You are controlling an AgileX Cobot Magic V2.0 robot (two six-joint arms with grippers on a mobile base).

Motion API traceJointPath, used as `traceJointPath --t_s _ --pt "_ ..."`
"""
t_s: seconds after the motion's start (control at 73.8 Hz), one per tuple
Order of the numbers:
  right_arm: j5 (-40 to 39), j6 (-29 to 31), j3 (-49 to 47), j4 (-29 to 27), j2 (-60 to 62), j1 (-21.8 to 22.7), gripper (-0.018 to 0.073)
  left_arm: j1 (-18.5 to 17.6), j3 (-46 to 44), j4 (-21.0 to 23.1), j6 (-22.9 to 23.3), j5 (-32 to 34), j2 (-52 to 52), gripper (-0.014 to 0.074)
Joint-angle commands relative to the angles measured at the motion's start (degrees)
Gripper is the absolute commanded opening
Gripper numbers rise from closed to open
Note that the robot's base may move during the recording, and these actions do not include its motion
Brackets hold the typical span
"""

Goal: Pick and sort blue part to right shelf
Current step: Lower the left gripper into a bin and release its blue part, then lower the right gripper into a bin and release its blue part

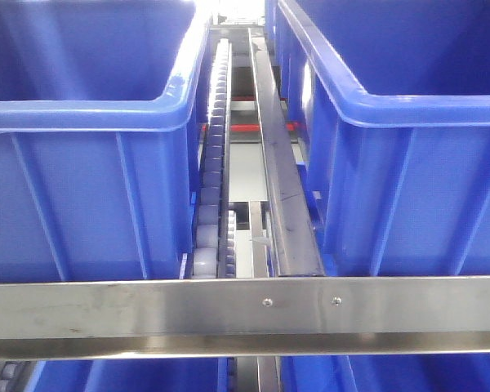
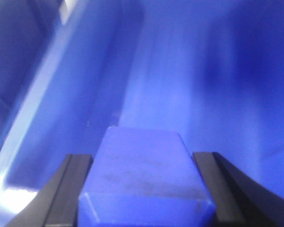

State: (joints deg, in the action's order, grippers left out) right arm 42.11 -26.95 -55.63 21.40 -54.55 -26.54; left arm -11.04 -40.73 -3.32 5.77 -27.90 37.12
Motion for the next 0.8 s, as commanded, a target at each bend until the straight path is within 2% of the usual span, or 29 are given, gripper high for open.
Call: traceJointPath --t_s 0.0,0.136,0.298,0.407,0.569,0.786 --pt "-0.74 -0.29 -6.07 -0.69 -5.21 1.67 0.0281 0.03 -0.11 -0.47 0.57 4.99 -4.36 0.0133" --pt "1.59 2.91 -13.12 -5.17 -13.66 7.25 0.0281 0.03 1.29 -0.51 0.57 3.85 -10.28 0.0133" --pt "1.39 14.63 -19.78 -11.95 -23.21 15.72 0.0281 0.03 1.45 -0.51 0.57 2.25 -14.74 0.0133" --pt "0.26 20.89 -23.68 -14.51 -29.18 19.50 0.0281 0.03 1.45 -0.51 0.57 1.36 -16.40 0.0133" --pt "-2.95 23.32 -28.28 -14.99 -38.44 21.62 0.0281 0.03 1.45 -0.40 0.57 0.73 -17.43 0.0133" --pt "-5.25 23.81 -33.02 -14.99 -50.21 21.59 0.0281 0.03 1.45 -0.30 0.57 -0.04 -17.43 0.0133"
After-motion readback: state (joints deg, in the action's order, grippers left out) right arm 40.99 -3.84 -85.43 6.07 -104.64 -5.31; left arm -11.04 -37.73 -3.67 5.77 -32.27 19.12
